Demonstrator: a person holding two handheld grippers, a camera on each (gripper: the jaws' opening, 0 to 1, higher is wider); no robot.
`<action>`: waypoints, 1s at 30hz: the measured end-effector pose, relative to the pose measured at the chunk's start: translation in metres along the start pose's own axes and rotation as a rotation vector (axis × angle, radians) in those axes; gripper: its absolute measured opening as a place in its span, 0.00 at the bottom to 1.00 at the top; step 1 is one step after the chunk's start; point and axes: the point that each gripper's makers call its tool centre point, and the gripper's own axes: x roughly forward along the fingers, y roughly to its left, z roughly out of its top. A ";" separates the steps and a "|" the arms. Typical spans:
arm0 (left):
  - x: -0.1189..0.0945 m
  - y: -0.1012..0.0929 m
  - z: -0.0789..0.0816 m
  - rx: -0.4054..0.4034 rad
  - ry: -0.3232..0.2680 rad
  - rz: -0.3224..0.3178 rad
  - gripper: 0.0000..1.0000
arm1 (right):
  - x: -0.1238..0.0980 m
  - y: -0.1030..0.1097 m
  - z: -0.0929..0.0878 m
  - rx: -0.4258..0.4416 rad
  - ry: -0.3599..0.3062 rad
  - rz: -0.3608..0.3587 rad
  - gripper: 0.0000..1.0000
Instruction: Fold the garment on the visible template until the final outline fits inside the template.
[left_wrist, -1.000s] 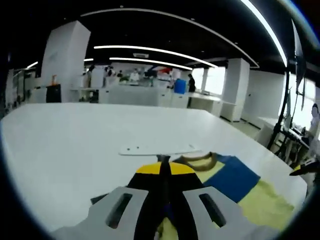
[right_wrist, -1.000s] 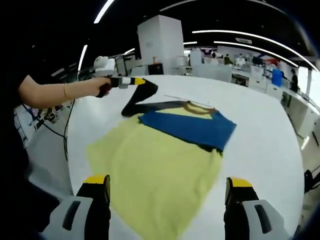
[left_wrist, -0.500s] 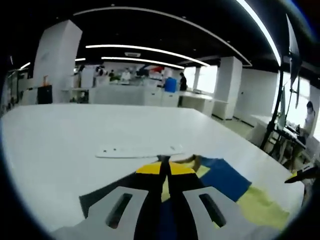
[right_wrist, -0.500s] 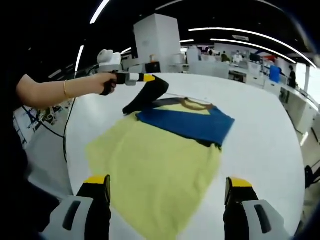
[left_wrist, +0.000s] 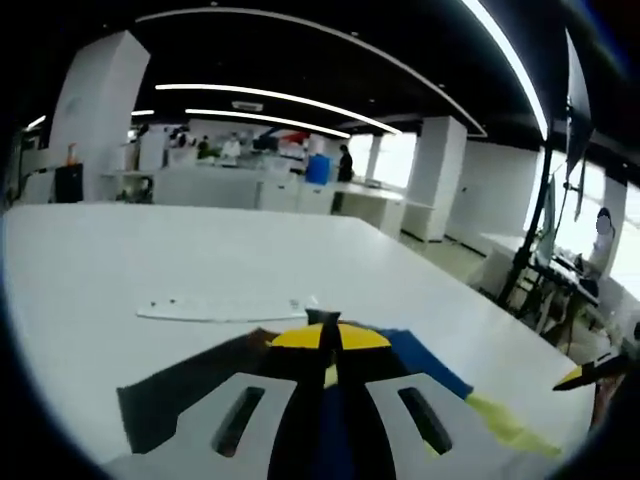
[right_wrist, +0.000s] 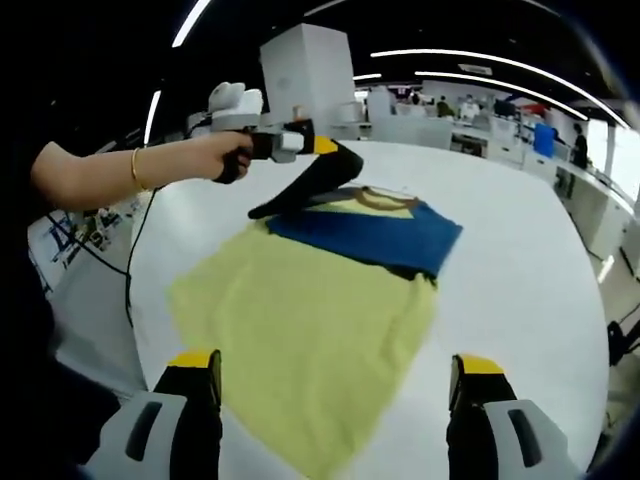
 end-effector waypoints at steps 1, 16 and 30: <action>0.002 -0.002 0.000 -0.001 -0.001 -0.005 0.01 | 0.000 0.000 -0.001 0.001 0.000 -0.002 0.94; 0.025 -0.051 -0.002 -0.009 -0.005 -0.103 0.01 | -0.007 -0.004 -0.011 0.020 0.015 -0.019 0.93; 0.036 -0.100 -0.020 0.046 0.029 -0.256 0.01 | -0.013 -0.009 -0.019 0.053 0.010 -0.039 0.93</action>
